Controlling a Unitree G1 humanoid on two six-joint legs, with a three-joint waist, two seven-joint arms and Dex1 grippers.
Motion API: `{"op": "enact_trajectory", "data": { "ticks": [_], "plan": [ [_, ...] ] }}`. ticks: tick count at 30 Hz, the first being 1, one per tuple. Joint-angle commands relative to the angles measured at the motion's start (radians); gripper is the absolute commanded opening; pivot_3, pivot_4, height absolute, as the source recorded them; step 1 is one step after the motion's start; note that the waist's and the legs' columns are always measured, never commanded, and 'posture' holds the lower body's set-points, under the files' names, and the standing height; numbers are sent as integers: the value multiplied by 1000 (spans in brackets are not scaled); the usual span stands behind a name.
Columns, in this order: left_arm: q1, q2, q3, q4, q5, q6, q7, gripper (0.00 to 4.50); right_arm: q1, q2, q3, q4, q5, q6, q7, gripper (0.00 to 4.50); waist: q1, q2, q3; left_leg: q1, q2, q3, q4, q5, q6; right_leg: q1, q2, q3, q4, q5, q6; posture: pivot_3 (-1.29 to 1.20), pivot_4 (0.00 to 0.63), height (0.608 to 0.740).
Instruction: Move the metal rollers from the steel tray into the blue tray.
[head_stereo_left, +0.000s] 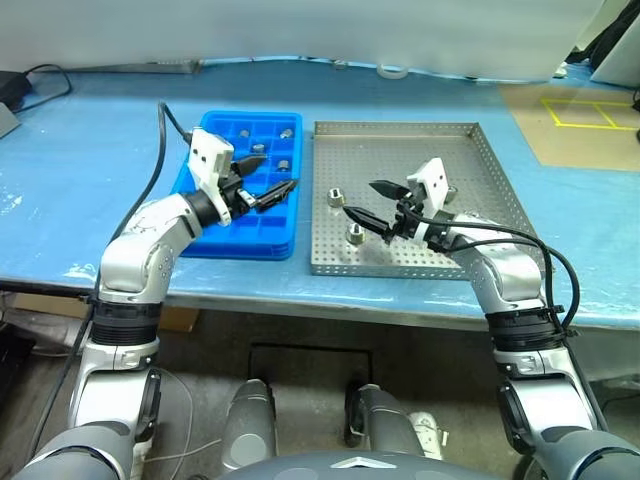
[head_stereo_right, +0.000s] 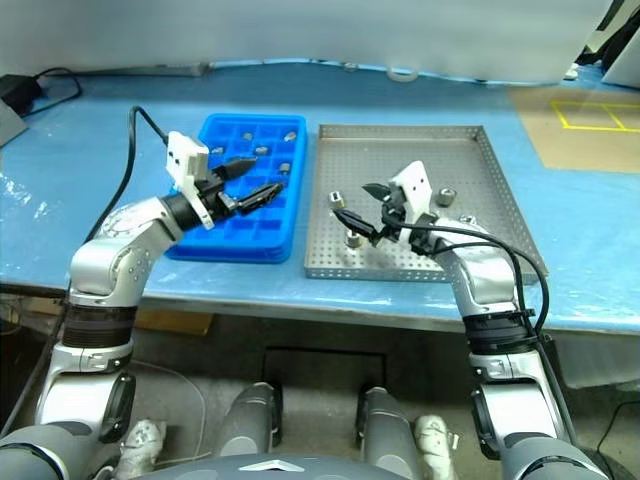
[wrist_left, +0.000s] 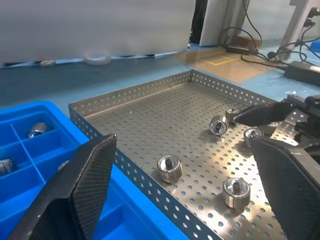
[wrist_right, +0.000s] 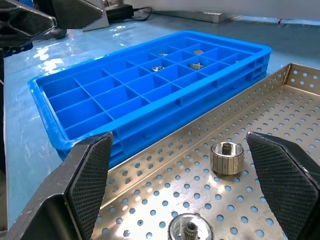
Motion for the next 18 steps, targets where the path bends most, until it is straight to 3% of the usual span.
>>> {"op": "enact_trajectory", "data": {
  "ticks": [1,6,18],
  "plan": [
    [-2,30,-16,-45,-22,-17,-68,4500,-21,-39,-38,-73,30,18,17,4483,0,0,0,0,0,0,0,0,0,0,0,0,0,0,0,36,150,740],
    [15,32,-44,-2,5,-53,-105,4500,25,-90,-55,-137,47,66,17,4483,-1,0,0,0,0,0,0,0,0,0,0,0,0,0,0,-9,150,740],
    [-18,8,-87,59,41,-115,-125,4500,61,-92,-51,-182,36,88,-37,4483,-8,0,0,1,0,1,0,0,-1,0,1,1,0,0,0,-30,150,740]
  ]
}}
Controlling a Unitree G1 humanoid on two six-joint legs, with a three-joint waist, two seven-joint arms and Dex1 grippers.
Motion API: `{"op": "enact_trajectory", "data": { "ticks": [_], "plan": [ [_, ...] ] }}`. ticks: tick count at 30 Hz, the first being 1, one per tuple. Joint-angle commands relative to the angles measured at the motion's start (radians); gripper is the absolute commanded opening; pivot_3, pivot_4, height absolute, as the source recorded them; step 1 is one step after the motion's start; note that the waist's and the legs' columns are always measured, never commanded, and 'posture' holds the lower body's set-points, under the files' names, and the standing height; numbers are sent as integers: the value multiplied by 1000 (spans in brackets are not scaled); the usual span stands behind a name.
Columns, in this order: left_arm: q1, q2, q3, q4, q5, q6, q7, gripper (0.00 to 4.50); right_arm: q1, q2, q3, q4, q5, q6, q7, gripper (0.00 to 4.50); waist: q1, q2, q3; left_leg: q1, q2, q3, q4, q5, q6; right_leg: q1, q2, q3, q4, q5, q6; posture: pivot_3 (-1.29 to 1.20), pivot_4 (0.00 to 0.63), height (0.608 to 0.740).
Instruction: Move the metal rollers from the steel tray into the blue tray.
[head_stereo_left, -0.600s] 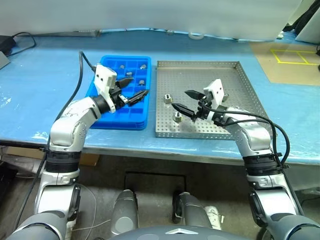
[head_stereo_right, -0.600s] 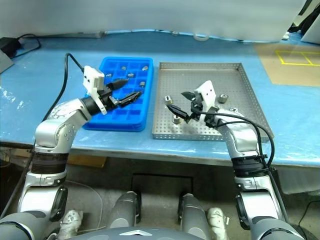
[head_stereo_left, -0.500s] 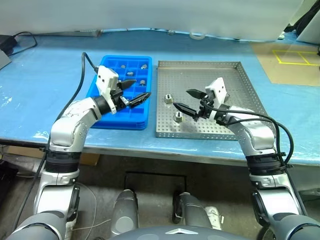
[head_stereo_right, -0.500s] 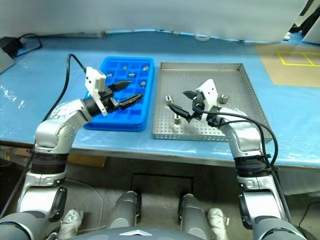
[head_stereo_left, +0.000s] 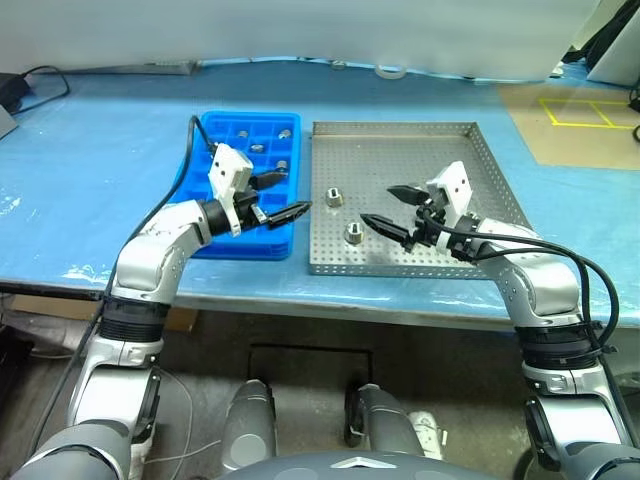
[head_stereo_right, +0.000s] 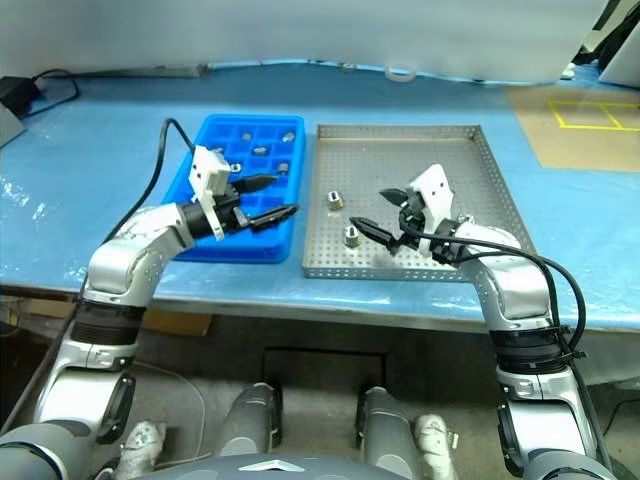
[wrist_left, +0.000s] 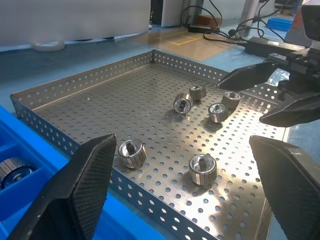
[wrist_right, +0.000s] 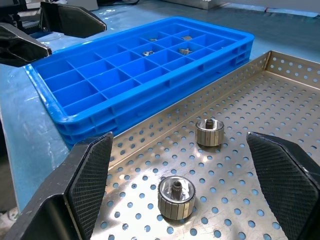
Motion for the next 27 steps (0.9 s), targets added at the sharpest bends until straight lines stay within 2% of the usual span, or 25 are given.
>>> {"op": "enact_trajectory", "data": {
  "ticks": [1,10,21,27],
  "plan": [
    [1,4,-9,-29,2,-21,-21,4500,-26,-6,-19,-23,3,-11,-13,4483,-1,0,0,0,0,0,0,0,0,0,0,0,0,0,0,-30,150,740],
    [39,47,-27,6,79,-93,-38,4500,-28,-1,-8,3,-35,-36,-47,4483,-14,0,0,0,0,0,0,0,0,0,0,0,0,0,0,-25,150,740],
    [47,26,-17,2,66,-97,-21,4500,-30,3,-1,8,-39,-35,-40,4483,-16,0,0,0,0,0,0,0,0,0,0,0,0,0,0,-16,150,740],
    [-16,5,-6,48,31,-72,-43,4500,-60,-3,40,29,-52,-53,8,4483,-17,0,0,0,0,0,0,0,0,0,0,0,0,0,0,-32,150,740]
  ]
}}
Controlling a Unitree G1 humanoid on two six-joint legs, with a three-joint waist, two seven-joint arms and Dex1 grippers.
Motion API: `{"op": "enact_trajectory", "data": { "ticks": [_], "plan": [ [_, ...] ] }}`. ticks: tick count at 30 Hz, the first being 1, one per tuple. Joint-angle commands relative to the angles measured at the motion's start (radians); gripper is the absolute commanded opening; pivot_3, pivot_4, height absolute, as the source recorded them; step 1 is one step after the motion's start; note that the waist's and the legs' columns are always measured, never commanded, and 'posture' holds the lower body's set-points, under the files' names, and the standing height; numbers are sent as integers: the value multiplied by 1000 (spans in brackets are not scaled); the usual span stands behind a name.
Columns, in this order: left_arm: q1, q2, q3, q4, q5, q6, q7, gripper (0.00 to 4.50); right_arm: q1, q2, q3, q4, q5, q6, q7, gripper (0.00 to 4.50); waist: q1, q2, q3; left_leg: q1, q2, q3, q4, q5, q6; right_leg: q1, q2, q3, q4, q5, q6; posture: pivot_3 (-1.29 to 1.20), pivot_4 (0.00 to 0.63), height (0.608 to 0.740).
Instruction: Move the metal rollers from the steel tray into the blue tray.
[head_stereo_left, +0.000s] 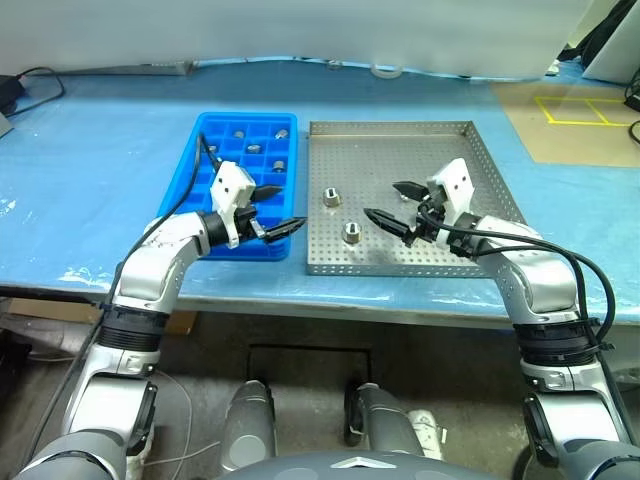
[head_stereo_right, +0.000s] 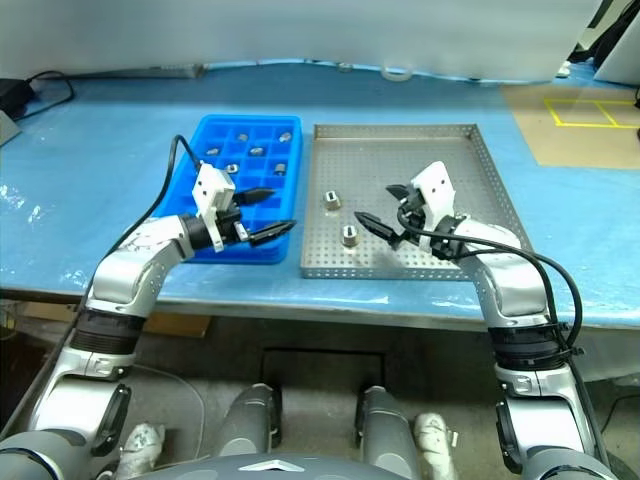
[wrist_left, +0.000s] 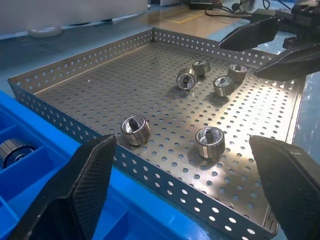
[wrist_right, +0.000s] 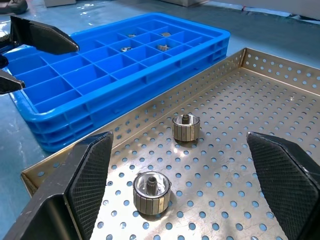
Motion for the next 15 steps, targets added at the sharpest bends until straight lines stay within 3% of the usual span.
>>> {"op": "enact_trajectory", "data": {
  "ticks": [1,9,15],
  "plan": [
    [-57,4,16,9,-13,-15,-23,4500,-39,-7,36,-2,-10,-38,47,4483,-1,0,0,0,0,0,0,0,0,0,0,0,0,0,0,-32,150,740],
    [-218,-9,-2,213,105,-205,5,4500,-191,-11,84,127,-58,-120,124,4483,1,0,0,0,0,0,1,0,-1,0,1,0,1,1,-2,8,150,740],
    [-491,-74,-47,529,215,-386,-12,4500,-136,-82,45,76,-38,-106,175,4483,29,0,0,-3,-1,-1,3,0,0,0,0,0,0,1,-2,12,150,740]
  ]
}}
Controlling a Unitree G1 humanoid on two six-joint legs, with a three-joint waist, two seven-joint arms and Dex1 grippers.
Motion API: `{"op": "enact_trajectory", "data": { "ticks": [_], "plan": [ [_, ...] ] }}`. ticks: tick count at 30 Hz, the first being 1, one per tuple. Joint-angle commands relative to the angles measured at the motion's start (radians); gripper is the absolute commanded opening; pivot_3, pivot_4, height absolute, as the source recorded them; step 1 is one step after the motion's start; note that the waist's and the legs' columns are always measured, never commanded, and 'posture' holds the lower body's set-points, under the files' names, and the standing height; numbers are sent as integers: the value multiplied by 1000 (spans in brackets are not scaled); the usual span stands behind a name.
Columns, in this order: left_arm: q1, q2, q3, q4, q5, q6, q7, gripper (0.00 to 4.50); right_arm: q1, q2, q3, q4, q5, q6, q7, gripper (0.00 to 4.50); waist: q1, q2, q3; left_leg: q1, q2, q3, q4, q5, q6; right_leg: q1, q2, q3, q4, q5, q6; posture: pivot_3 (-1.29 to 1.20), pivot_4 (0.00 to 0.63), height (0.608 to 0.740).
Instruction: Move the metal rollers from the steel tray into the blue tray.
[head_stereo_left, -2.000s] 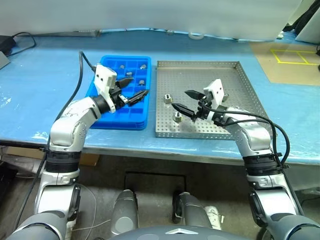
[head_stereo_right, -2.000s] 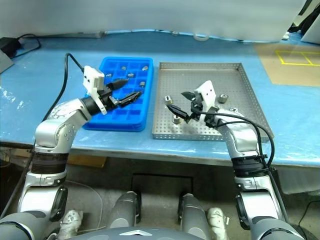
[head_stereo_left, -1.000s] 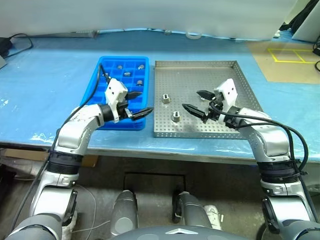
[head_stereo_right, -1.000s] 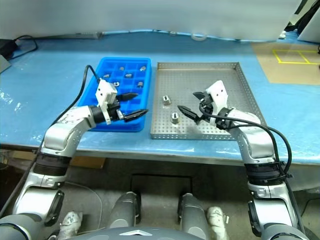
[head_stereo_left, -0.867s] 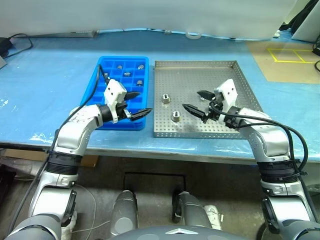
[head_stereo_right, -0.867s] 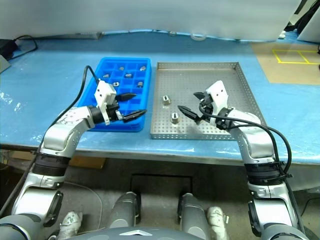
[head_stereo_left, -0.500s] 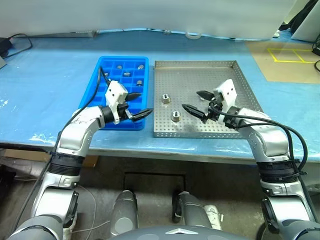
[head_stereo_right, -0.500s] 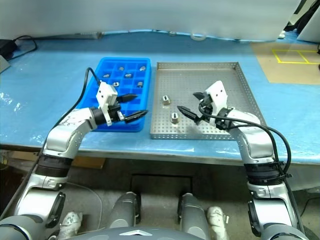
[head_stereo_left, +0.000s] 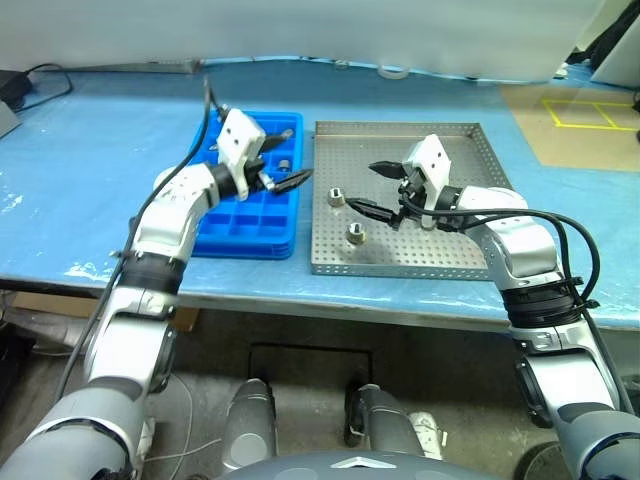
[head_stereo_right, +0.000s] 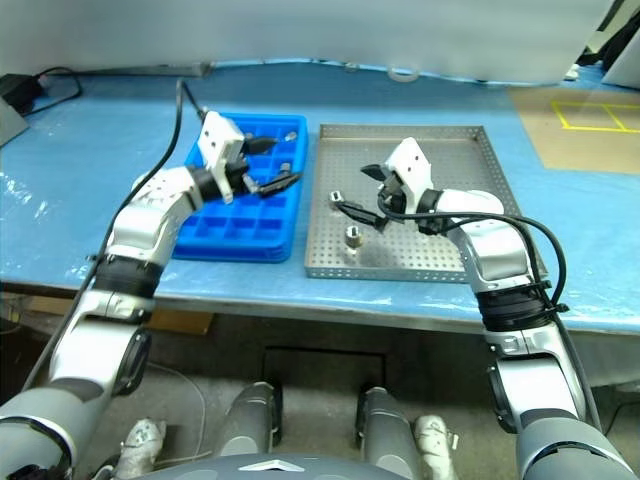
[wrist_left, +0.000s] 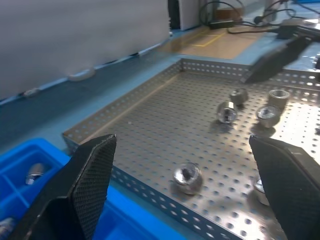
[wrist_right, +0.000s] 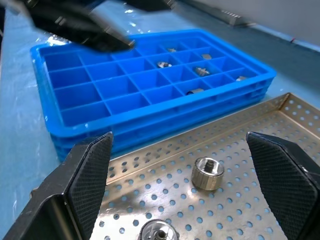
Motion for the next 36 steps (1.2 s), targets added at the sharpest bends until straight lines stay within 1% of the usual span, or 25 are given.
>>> {"op": "enact_trajectory", "data": {
  "ticks": [1,4,5,7,8,11,14,18,23,25,28,32,36],
  "plan": [
    [-133,-29,-30,125,42,-96,-54,4500,52,-53,-61,-74,26,3,21,4483,5,0,0,0,0,0,1,0,0,0,-1,0,0,0,0,1,150,740],
    [-205,-92,-40,223,18,-82,-156,4500,117,-70,-97,-118,27,25,-16,4483,5,0,0,-1,-2,1,1,-1,2,1,-3,0,-2,0,0,-38,150,740],
    [-213,-109,-63,260,38,-87,-187,4500,134,-68,-115,-136,31,36,-37,4483,4,0,0,-1,-2,1,1,-1,2,1,-4,0,-2,0,0,-58,150,740],
    [-206,-131,-124,322,89,-96,-269,4500,171,-66,-149,-180,41,59,-74,4483,-3,0,0,-1,-3,3,1,-1,3,0,-6,0,-2,0,0,-101,150,740],
    [-203,-144,-136,344,93,-91,-304,4500,192,-68,-163,-203,49,71,-84,4483,-6,0,0,0,-3,3,1,-1,3,0,-6,1,-2,0,0,-101,150,740],
    [-213,-188,-130,431,77,-43,-372,4500,289,-86,-215,-311,101,125,-87,4483,-9,0,0,1,-3,3,1,-1,3,0,-4,0,-2,0,1,-179,150,740],
    [-209,-206,-168,522,135,-75,-409,4500,373,-101,-280,-415,155,191,-109,4483,-11,0,0,2,-3,3,-1,-1,4,1,-2,0,-2,0,1,-230,150,740],
    [-228,-237,-156,617,166,-97,-387,4500,438,-100,-314,-506,180,233,-158,4483,-26,0,0,2,-3,3,-1,-2,3,2,-2,0,-4,1,3,-286,150,740],
    [-256,-284,-160,695,216,-69,-298,4500,509,-56,-319,-579,177,257,-243,4483,-38,0,0,3,-4,3,0,-2,4,3,-3,0,-6,0,7,-348,150,740],
    [-252,-297,-162,720,244,-95,-227,4500,539,-48,-323,-598,174,259,-265,4483,-42,0,0,2,-4,2,-1,-2,4,3,-2,0,-8,0,7,-370,150,740],
    [-253,-310,-129,752,246,-72,-139,4500,575,-30,-323,-611,168,256,-299,4483,-60,0,0,1,-6,2,-1,-4,6,4,-4,0,-11,2,6,-389,150,740],
    [-229,-324,-142,765,280,-87,-112,4500,602,-19,-305,-618,158,244,-327,4483,-77,0,0,-1,-8,2,-1,-5,9,4,-5,0,-15,3,8,-404,150,740],
    [-229,-333,-113,771,270,-62,-93,4500,604,-21,-304,-618,159,245,-343,4483,-88,0,0,-1,-8,3,-1,-6,11,6,-5,0,-19,4,10,-407,150,740]
  ]
}}
